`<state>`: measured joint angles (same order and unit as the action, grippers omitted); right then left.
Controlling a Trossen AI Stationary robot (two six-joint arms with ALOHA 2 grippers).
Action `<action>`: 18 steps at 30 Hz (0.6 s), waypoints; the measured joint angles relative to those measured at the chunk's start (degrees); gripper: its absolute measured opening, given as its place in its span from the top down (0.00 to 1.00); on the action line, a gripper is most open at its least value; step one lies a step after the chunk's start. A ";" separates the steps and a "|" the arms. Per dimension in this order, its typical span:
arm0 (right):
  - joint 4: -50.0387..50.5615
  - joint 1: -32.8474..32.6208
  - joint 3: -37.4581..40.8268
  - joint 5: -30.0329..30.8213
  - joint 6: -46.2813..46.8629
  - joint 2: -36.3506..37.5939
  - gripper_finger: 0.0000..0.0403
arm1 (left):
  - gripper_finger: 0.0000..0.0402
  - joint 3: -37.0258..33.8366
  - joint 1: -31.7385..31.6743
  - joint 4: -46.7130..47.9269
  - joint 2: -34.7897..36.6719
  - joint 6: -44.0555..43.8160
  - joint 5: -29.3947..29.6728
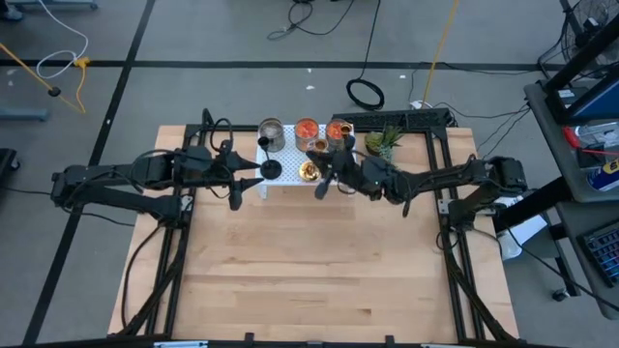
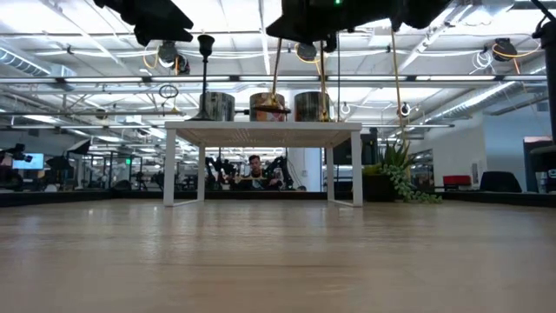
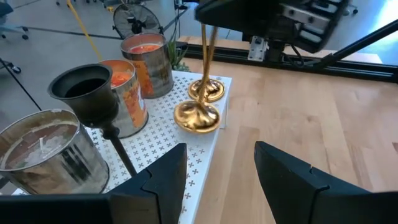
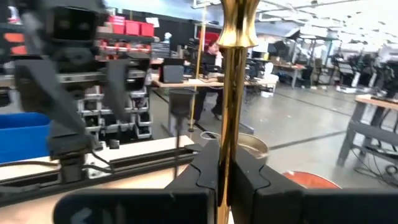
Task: Pick & Place candle stick holders
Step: Put the gold candle holder on the shelf aligned with the other candle holders
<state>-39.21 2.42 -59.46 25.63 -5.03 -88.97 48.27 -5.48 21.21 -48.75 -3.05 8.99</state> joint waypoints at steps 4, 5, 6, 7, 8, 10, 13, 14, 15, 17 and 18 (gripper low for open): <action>2.04 1.67 0.00 -0.16 1.12 -0.02 0.98 | 0.51 0.00 0.00 0.00 0.00 0.02 0.00; 2.59 1.97 0.02 -0.22 1.29 -0.02 0.98 | 0.51 0.00 0.00 0.00 0.00 0.02 0.00; 3.00 2.21 0.02 -0.31 1.44 -0.01 0.98 | 0.51 0.00 0.00 0.00 0.00 0.02 0.00; 3.46 2.42 0.02 -0.32 1.67 0.00 0.98 | 0.51 0.00 0.00 0.00 0.00 0.02 0.00; 4.03 2.51 0.02 -0.32 1.96 0.00 0.98 | 0.51 0.00 0.00 0.01 0.00 0.02 0.00; 4.56 2.55 0.07 -0.31 2.29 -0.02 0.98 | 0.51 0.00 0.00 0.00 0.00 0.02 0.02; 4.23 2.49 0.07 -0.37 1.99 0.00 0.98 | 0.51 0.00 0.00 0.00 0.00 0.02 0.02; 4.15 2.47 0.07 -0.39 1.96 0.00 0.98 | 0.51 0.00 0.00 0.01 0.00 0.02 0.02; 4.16 2.47 0.07 -0.41 1.96 0.00 0.98 | 0.51 0.00 0.00 0.02 0.00 0.02 0.02; 4.37 2.49 0.07 -0.40 1.94 0.00 0.98 | 0.51 0.00 0.00 0.00 0.00 0.02 0.02; 4.39 2.49 0.07 -0.40 1.94 0.00 0.98 | 0.51 0.00 0.00 0.01 0.00 0.03 0.02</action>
<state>-34.83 4.91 -59.40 25.23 -3.09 -88.97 48.27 -5.48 21.22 -48.75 -3.02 9.02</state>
